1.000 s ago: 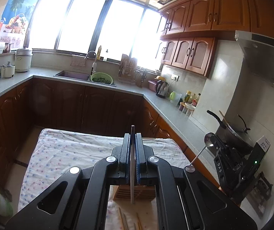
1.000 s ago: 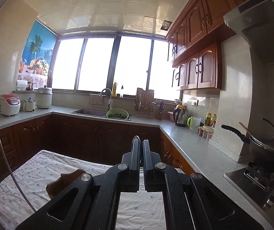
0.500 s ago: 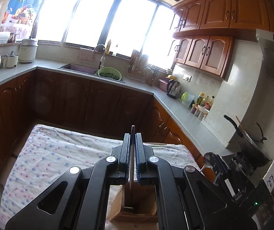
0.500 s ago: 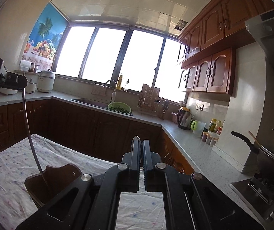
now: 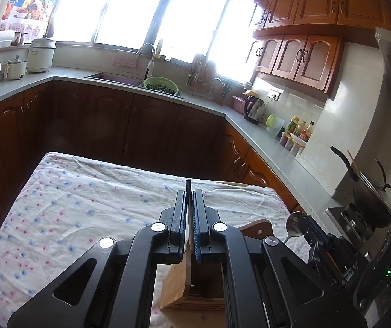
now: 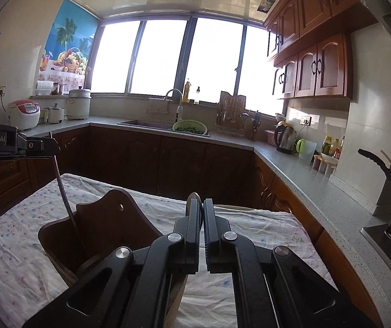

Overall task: Organize utensils
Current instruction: 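Drop the spoon into the holder with the right tool while the left tool releases the chopstick there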

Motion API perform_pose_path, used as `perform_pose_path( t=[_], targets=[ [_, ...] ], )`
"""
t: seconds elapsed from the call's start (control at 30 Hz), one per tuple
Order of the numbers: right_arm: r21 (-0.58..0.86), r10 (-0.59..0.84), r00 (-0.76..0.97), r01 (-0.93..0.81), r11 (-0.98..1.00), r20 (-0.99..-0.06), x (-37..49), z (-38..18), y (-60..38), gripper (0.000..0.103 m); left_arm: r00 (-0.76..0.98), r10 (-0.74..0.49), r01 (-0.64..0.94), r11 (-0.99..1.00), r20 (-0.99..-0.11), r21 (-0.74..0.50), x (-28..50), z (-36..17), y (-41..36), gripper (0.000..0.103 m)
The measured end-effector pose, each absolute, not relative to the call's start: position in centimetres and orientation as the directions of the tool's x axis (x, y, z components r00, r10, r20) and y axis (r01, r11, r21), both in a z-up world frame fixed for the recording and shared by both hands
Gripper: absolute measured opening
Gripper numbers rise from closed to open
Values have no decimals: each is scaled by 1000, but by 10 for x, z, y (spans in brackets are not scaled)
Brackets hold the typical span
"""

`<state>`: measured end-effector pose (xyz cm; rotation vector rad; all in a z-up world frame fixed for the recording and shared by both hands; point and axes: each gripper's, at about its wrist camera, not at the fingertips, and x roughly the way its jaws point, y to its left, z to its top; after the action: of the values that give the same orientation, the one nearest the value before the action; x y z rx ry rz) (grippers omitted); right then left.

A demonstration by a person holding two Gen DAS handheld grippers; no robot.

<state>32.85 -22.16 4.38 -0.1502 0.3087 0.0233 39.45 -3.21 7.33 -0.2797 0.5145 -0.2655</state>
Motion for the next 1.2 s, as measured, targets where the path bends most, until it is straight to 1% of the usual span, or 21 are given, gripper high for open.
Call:
perform_pose_path(
  t=[0.3,0.37,0.4,0.43,0.47,0.5,0.53,0.57,0.6,0.67,0.7,0.73,0.77,0.8,0.83,0.87,0.97,1.2],
  targets=[
    [-19,73,926,-86,996,-371,336,49,-241,5,832,-309,166,931,-461,-324,396,75,-31,4],
    [-7,81,923,-90,996,-376,335,49,-242,5,831,-313,172,931,-461,-321,395,77,-32,7],
    [-2,85,922,-92,996,-377,334,49,-242,5,830,-312,175,932,-461,-317,394,78,-32,11],
    [4,91,921,-97,995,-380,333,50,-243,6,831,-310,176,934,-461,-310,392,79,-33,17],
    [11,98,918,-102,995,-384,333,50,-243,10,833,-306,175,936,-461,-304,390,80,-33,22],
    [16,102,917,-103,995,-385,332,50,-243,14,837,-295,165,939,-461,-301,387,81,-32,39],
    [23,104,917,-103,994,-384,329,51,-242,21,844,-282,151,941,-456,-301,384,82,-30,53],
    [33,108,918,-103,994,-381,327,53,-244,28,851,-273,141,942,-448,-304,379,83,-27,56],
    [44,111,919,-102,994,-379,324,55,-245,30,854,-268,136,942,-445,-307,375,84,-25,56],
    [60,103,919,-87,994,-380,319,59,-249,38,852,-269,128,939,-450,-319,367,84,-19,61],
    [73,101,920,-80,994,-379,315,61,-252,41,850,-267,121,938,-454,-326,363,83,-15,68],
    [91,105,919,-76,993,-380,313,63,-256,47,849,-266,114,936,-457,-332,359,82,-12,73],
    [112,110,917,-72,991,-383,310,64,-259,54,848,-265,110,935,-460,-337,354,82,-8,74],
    [132,114,915,-67,989,-386,307,66,-263,59,845,-263,104,935,-465,-340,349,80,-5,75],
    [152,121,914,-66,986,-388,305,67,-267,67,842,-260,96,935,-473,-342,344,79,-2,79],
    [171,129,912,-66,983,-388,301,68,-271,70,837,-255,85,935,-484,-344,339,77,1,82],
    [214,135,910,-53,976,-393,288,71,-280,73,830,-244,62,934,-502,-351,319,72,12,83],
    [305,197,894,-72,950,-403,243,68,-290,74,800,-230,35,940,-554,-339,272,52,27,83]
  ],
)
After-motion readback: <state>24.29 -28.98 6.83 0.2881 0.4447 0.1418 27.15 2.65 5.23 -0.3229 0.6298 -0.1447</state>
